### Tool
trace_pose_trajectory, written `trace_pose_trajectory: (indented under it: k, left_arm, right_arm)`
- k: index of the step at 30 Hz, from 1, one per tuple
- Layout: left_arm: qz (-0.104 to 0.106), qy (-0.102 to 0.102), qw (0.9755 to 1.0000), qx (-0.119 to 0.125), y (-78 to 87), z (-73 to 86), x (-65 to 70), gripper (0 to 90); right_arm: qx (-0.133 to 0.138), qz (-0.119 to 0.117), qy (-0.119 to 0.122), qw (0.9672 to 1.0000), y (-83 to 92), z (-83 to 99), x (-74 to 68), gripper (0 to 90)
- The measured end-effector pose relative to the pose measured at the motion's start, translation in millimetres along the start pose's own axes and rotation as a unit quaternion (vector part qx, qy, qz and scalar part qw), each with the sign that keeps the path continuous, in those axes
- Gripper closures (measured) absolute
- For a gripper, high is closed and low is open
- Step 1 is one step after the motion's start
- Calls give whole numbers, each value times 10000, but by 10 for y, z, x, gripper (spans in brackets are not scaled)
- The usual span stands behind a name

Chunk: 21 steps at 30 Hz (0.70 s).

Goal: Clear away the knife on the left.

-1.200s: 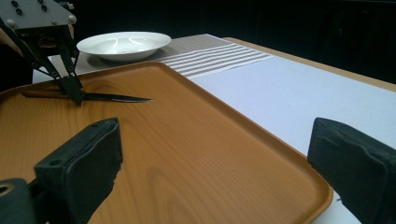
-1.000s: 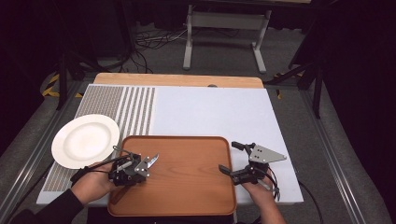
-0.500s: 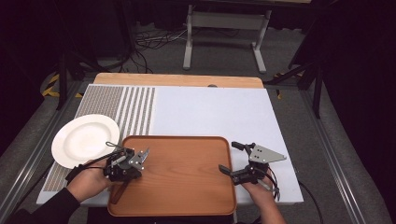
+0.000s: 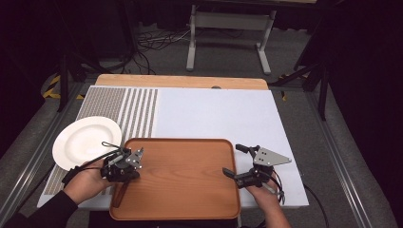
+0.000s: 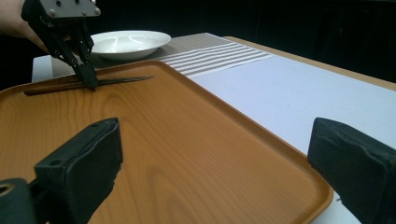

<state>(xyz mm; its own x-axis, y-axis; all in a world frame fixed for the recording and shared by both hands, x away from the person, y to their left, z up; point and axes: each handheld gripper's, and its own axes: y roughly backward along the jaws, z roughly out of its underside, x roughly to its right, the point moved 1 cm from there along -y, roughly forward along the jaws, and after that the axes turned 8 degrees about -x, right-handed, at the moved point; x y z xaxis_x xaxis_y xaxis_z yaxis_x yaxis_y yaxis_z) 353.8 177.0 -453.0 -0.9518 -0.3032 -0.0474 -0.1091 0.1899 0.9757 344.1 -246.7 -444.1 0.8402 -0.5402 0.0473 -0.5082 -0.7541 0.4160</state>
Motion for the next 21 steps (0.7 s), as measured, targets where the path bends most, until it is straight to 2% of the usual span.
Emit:
trace_pose_trajectory:
  k: [21]
  left_arm:
    - [6,288,9996,-3,11,117,-136,900]
  right_arm:
    - [24,-22,-33,10000,-4,2,4,41]
